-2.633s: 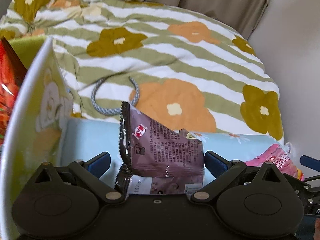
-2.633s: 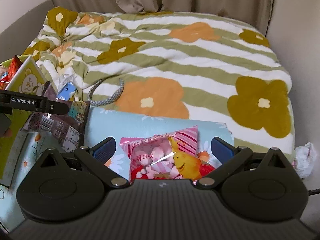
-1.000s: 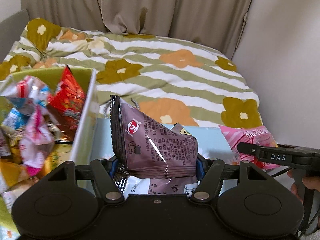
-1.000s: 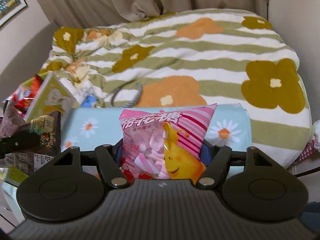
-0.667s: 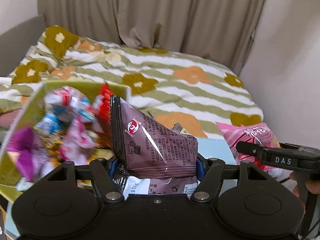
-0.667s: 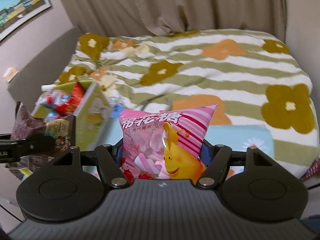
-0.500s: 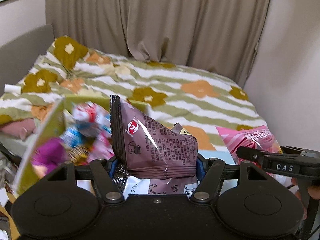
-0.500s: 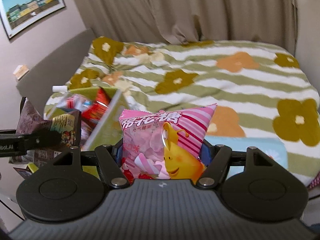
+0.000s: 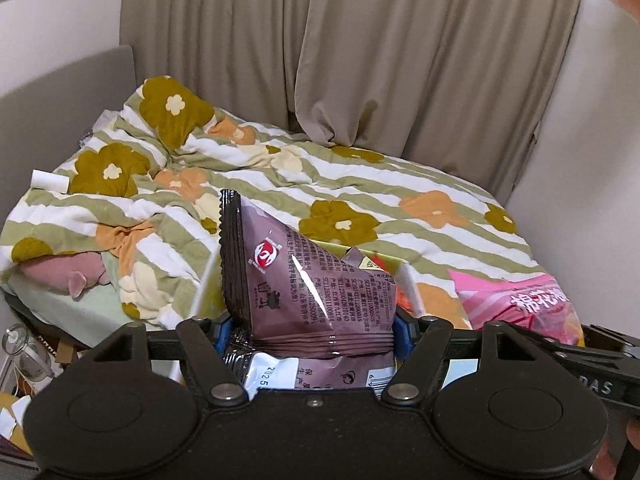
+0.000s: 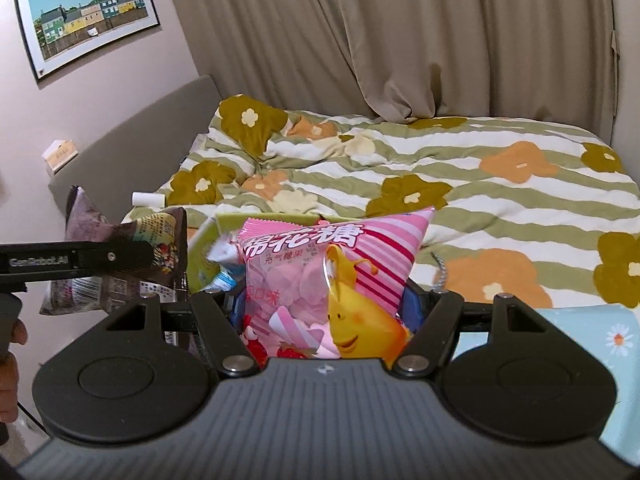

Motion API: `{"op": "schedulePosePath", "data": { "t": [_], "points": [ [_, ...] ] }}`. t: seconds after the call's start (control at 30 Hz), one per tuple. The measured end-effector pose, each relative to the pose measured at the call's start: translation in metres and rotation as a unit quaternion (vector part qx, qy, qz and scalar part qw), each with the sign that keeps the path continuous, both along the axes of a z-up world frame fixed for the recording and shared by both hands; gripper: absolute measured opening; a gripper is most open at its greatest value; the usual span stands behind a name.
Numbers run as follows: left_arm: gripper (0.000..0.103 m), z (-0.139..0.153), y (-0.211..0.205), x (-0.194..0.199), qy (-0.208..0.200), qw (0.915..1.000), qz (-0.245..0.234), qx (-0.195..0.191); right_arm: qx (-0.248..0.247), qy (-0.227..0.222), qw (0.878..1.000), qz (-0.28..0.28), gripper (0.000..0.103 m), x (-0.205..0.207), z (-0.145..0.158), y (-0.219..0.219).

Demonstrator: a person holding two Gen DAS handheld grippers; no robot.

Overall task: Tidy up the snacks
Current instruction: 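Carry both bags into the cardboard box and open both tools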

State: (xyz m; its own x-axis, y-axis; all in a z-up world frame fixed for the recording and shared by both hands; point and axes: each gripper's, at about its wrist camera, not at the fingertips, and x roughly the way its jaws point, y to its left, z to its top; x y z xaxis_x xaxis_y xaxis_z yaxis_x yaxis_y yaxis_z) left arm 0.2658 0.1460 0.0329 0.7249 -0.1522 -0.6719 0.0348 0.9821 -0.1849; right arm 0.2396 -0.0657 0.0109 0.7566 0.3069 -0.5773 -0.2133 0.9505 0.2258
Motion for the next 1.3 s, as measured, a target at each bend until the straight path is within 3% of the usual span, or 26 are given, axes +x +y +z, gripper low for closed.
{"op": "schedulePosePath", "data": {
  "t": [0.2,0.33,0.47,1.0,1.1,1.17,1.3],
  "points": [
    [0.076,-0.014,0.027,0.037,0.013,0.9974,-0.058,-0.040,0.004,0.008,0.999,-0.034,0.085,0.006,-0.004,0.037],
    [0.102,-0.024,0.031,0.051,0.012,0.9956,-0.077,-0.052,0.005,0.020,0.998,-0.058,0.085,0.010,-0.009,0.048],
    [0.102,-0.032,0.037,0.050,0.023,0.9969,-0.066,-0.037,-0.006,0.031,0.997,-0.065,0.085,0.010,-0.012,0.053],
    [0.103,-0.022,0.059,0.004,0.009,0.9989,-0.028,-0.037,-0.006,0.040,0.998,-0.054,0.087,0.015,-0.018,0.051],
    [0.103,-0.028,0.064,0.005,0.014,0.9991,-0.021,-0.034,-0.002,0.057,0.997,-0.057,0.091,0.022,-0.028,0.054],
    [0.103,-0.034,0.067,0.006,0.014,0.9989,-0.025,-0.037,0.014,0.062,0.997,-0.052,0.103,0.026,-0.036,0.056],
    [0.103,-0.047,0.071,0.008,0.032,0.9984,-0.028,-0.038,0.018,0.051,0.996,-0.069,0.103,0.023,-0.045,0.059]
  ]
}}
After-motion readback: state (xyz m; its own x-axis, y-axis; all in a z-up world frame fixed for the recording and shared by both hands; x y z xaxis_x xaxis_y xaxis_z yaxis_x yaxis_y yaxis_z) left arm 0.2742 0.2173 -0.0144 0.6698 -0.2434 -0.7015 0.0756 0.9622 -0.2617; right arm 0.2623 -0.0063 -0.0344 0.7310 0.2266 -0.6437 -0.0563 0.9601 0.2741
